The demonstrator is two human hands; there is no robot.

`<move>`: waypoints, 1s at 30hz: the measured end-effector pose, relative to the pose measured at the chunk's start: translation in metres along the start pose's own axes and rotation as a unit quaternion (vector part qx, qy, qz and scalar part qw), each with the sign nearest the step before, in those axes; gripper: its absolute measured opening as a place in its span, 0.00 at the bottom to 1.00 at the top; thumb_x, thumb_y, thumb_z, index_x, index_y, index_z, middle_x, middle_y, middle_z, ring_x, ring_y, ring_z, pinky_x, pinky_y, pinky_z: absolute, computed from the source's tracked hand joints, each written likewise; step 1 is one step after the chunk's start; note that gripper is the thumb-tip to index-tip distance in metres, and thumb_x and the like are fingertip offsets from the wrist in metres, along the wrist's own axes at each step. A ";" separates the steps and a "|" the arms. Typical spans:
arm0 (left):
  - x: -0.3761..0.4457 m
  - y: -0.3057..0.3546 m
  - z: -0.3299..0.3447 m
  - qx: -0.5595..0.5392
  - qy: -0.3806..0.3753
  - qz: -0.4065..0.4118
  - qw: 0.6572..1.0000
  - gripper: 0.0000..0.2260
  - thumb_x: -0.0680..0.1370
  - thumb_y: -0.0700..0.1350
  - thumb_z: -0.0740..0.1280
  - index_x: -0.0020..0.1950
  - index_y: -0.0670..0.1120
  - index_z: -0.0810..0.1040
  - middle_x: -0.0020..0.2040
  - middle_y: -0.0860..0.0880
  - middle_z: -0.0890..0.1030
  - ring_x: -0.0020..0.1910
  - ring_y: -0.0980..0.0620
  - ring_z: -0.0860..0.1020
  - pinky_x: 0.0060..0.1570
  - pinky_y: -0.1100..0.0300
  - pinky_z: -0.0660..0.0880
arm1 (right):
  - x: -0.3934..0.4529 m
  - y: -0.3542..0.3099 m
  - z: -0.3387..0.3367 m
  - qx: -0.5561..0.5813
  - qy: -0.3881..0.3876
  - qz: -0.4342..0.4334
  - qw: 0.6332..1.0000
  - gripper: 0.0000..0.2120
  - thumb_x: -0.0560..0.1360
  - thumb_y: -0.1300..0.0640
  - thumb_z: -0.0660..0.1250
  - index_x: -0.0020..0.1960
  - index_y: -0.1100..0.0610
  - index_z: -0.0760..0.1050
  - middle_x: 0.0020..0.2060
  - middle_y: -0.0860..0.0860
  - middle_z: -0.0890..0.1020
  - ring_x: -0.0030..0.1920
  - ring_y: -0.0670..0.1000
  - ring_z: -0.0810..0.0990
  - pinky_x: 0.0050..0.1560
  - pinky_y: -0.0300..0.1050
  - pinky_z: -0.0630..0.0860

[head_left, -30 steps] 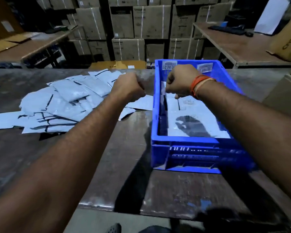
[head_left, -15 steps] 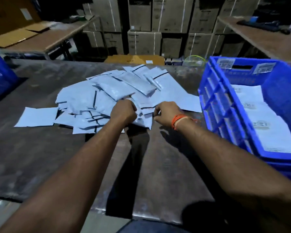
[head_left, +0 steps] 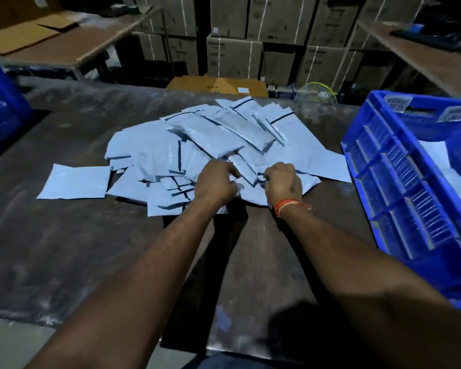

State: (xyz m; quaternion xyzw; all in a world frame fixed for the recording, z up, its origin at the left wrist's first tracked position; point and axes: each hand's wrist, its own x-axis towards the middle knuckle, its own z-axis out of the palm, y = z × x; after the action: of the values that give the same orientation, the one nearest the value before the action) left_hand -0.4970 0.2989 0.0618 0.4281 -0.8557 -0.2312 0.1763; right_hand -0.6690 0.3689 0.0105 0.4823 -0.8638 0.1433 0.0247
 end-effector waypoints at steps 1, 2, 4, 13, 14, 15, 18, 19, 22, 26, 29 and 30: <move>0.000 -0.001 0.001 -0.005 -0.001 0.007 1.000 0.12 0.72 0.42 0.73 0.55 0.50 0.86 0.57 0.47 0.83 0.55 0.47 0.80 0.46 0.61 0.71 | 0.000 0.002 -0.002 0.022 0.024 -0.001 0.999 0.11 0.74 0.61 0.66 0.55 0.55 0.82 0.54 0.55 0.80 0.60 0.59 0.73 0.52 0.51 0.75; 0.000 -0.001 0.002 -0.011 0.000 0.016 1.000 0.13 0.72 0.41 0.72 0.54 0.51 0.86 0.57 0.47 0.83 0.56 0.47 0.79 0.47 0.60 0.73 | -0.002 0.004 -0.005 0.049 0.053 -0.004 0.997 0.11 0.74 0.61 0.66 0.54 0.56 0.83 0.52 0.55 0.81 0.58 0.60 0.74 0.51 0.51 0.76; 0.001 0.000 0.007 -0.024 -0.001 0.032 0.999 0.13 0.71 0.40 0.70 0.52 0.53 0.85 0.58 0.49 0.81 0.58 0.49 0.78 0.54 0.58 0.76 | -0.010 0.009 -0.014 0.092 0.121 -0.024 0.988 0.09 0.72 0.60 0.65 0.49 0.56 0.82 0.47 0.54 0.82 0.53 0.60 0.77 0.49 0.51 0.76; -0.010 0.037 0.026 -0.078 0.029 0.053 0.995 0.14 0.74 0.38 0.71 0.52 0.57 0.85 0.76 0.45 0.65 0.75 0.43 0.64 0.70 0.52 0.67 | -0.057 0.032 -0.080 0.254 0.287 -0.090 0.919 0.06 0.78 0.60 0.63 0.52 0.54 0.78 0.45 0.47 0.82 0.46 0.50 0.82 0.48 0.51 0.77; -0.014 0.042 0.027 -0.077 0.030 0.061 0.995 0.14 0.74 0.38 0.70 0.52 0.57 0.85 0.78 0.45 0.63 0.76 0.43 0.60 0.72 0.53 0.64 | -0.062 0.036 -0.088 0.277 0.291 -0.088 0.911 0.06 0.78 0.61 0.63 0.53 0.55 0.77 0.45 0.47 0.82 0.46 0.49 0.81 0.47 0.48 0.77; -0.018 0.047 0.028 -0.078 0.032 0.070 0.994 0.14 0.75 0.38 0.69 0.52 0.56 0.85 0.79 0.46 0.61 0.77 0.43 0.57 0.72 0.53 0.62 | -0.066 0.041 -0.094 0.298 0.296 -0.079 0.904 0.06 0.79 0.61 0.63 0.53 0.56 0.77 0.45 0.47 0.81 0.46 0.48 0.81 0.47 0.46 0.77; -0.028 0.058 0.031 -0.079 0.045 0.101 0.991 0.14 0.74 0.38 0.70 0.49 0.58 0.85 0.79 0.47 0.60 0.78 0.44 0.54 0.72 0.52 0.62 | -0.076 0.057 -0.110 0.374 0.320 -0.036 0.870 0.05 0.80 0.62 0.62 0.54 0.57 0.76 0.46 0.47 0.80 0.47 0.45 0.79 0.48 0.41 0.75; -0.030 0.059 0.033 -0.089 0.055 0.103 0.989 0.13 0.73 0.39 0.72 0.46 0.59 0.85 0.79 0.48 0.61 0.77 0.45 0.55 0.73 0.53 0.60 | -0.078 0.063 -0.115 0.408 0.327 -0.016 0.852 0.05 0.80 0.62 0.62 0.53 0.56 0.76 0.45 0.47 0.80 0.46 0.43 0.78 0.48 0.39 0.75; -0.045 0.066 0.038 -0.182 0.095 0.064 0.977 0.11 0.70 0.39 0.75 0.39 0.57 0.84 0.76 0.51 0.64 0.75 0.50 0.60 0.68 0.63 0.63 | -0.088 0.081 -0.125 0.515 0.332 0.055 0.788 0.05 0.80 0.64 0.63 0.52 0.56 0.74 0.42 0.46 0.78 0.40 0.38 0.76 0.44 0.35 0.73; -0.075 0.068 0.049 -0.437 0.018 -0.058 0.898 0.05 0.74 0.35 0.74 0.45 0.44 0.81 0.57 0.46 0.76 0.45 0.57 0.77 0.28 0.70 0.72 | -0.106 0.104 -0.113 0.598 0.281 0.140 0.738 0.06 0.79 0.62 0.64 0.47 0.52 0.73 0.37 0.47 0.78 0.35 0.42 0.74 0.36 0.38 0.73; -0.094 0.063 0.068 -0.462 -0.008 -0.090 0.882 0.07 0.75 0.31 0.71 0.44 0.42 0.81 0.43 0.47 0.81 0.36 0.57 0.78 0.38 0.65 0.75 | -0.126 0.118 -0.083 0.574 0.223 0.207 0.760 0.05 0.80 0.64 0.63 0.47 0.56 0.74 0.35 0.48 0.77 0.32 0.45 0.73 0.34 0.39 0.70; -0.099 0.059 0.075 -0.449 -0.003 -0.101 0.888 0.08 0.75 0.30 0.71 0.44 0.43 0.81 0.44 0.49 0.82 0.38 0.59 0.79 0.43 0.62 0.75 | -0.135 0.122 -0.074 0.544 0.207 0.226 0.781 0.03 0.80 0.63 0.63 0.49 0.58 0.76 0.36 0.49 0.78 0.35 0.47 0.75 0.38 0.40 0.70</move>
State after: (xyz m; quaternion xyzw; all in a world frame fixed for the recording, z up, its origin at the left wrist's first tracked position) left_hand -0.5162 0.4287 0.0217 0.3863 -0.6133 -0.6085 0.3231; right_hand -0.7068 0.5603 0.0297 0.1656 -0.7004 0.6874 -0.0971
